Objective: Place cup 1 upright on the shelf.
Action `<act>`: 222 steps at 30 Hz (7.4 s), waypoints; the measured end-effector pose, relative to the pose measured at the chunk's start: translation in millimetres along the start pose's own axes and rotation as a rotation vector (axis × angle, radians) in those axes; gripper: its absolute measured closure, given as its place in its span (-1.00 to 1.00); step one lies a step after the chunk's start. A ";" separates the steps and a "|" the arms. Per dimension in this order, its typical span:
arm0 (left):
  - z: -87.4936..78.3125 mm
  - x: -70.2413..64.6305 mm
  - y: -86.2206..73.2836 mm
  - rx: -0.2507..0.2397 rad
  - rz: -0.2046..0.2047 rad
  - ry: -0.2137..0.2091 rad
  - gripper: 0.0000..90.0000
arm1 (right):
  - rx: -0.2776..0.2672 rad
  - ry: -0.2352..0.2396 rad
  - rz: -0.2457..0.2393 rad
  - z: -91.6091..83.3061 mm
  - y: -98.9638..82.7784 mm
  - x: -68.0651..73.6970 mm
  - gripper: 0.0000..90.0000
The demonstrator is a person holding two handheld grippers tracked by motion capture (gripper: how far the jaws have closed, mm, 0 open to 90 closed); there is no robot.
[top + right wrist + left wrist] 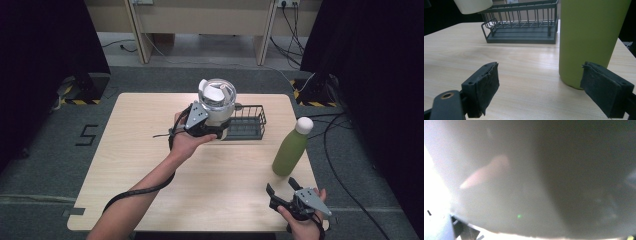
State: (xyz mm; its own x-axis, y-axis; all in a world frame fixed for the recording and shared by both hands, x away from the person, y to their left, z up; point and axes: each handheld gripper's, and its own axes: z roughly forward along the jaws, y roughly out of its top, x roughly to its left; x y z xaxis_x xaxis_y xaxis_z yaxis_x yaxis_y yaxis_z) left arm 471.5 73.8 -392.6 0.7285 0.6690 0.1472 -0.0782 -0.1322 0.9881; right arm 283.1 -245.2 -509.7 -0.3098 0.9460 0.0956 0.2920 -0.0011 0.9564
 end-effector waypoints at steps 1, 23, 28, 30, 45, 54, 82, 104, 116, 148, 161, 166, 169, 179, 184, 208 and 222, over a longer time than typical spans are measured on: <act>0.9 0.1 0.9 -0.003 -0.003 0.001 -0.78 | 0.000 0.001 0.000 0.1 -0.1 0.1 -0.67; 25.5 15.1 13.8 -0.023 -0.017 0.047 -0.78 | 0.003 0.005 0.006 0.7 -0.9 -0.9 -0.67; 32.0 19.1 13.6 -0.017 -0.006 0.061 -0.78 | 0.002 0.006 0.007 0.9 -1.1 -0.8 -0.67; 34.4 20.8 13.5 -0.014 -0.008 0.063 -0.78 | 0.003 0.006 0.008 1.0 -1.1 -0.8 -0.67; 53.3 34.4 10.0 0.010 -0.019 0.107 -0.78 | 0.005 0.010 0.007 1.3 -1.5 -1.0 -0.67; 63.5 36.5 6.5 0.002 -0.033 0.120 -0.78 | 0.006 0.013 0.010 1.5 -1.7 -0.9 -0.67; 81.3 40.0 -12.6 0.057 -0.041 0.145 -0.78 | 0.011 0.019 0.007 2.0 -2.6 -0.8 -0.67; 88.2 35.9 -25.8 0.089 -0.062 0.136 -0.79 | 0.019 0.027 0.001 3.1 -3.2 0.5 -0.67; 92.0 36.7 -37.5 0.116 -0.079 0.139 -0.79 | 0.022 0.030 0.000 3.4 -3.5 0.7 -0.67; 97.9 34.4 -50.9 0.133 -0.111 0.136 -0.79 | 0.025 0.037 -0.010 4.2 -3.8 1.8 -0.67; 95.1 38.2 -53.0 0.126 -0.106 0.104 -0.80 | 0.031 0.040 -0.019 4.7 -4.5 3.1 -0.67; 95.0 38.4 -52.4 0.127 -0.094 0.101 -0.82 | 0.037 0.043 -0.019 4.8 -5.1 3.8 -0.67; 94.4 38.6 -51.7 0.132 -0.085 0.102 -0.86 | 0.038 0.042 -0.023 4.7 -5.1 3.7 -0.67; 87.8 40.0 -48.9 0.128 -0.067 0.113 -1.00 | 0.047 0.048 -0.032 6.0 -5.7 5.3 -0.68; 84.0 38.2 -47.8 0.121 -0.060 0.107 -1.00 | 0.051 0.047 -0.034 6.3 -5.9 5.6 -0.68; 58.0 38.0 -36.7 0.100 -0.032 0.104 -1.00 | 0.055 0.044 -0.041 7.1 -5.8 7.6 -0.69; 36.1 36.6 -36.9 0.111 -0.010 0.104 -1.00 | 0.053 0.042 -0.044 7.4 -5.4 8.1 -0.69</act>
State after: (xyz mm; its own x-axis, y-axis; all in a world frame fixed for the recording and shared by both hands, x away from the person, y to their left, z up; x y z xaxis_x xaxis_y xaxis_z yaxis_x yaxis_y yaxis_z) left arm 525.7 76.8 -425.3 0.6537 0.7423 0.1472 0.0083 -0.2016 0.9794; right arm 285.7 -235.1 -516.0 -0.3610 0.9302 0.0666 0.3248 0.0585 0.9440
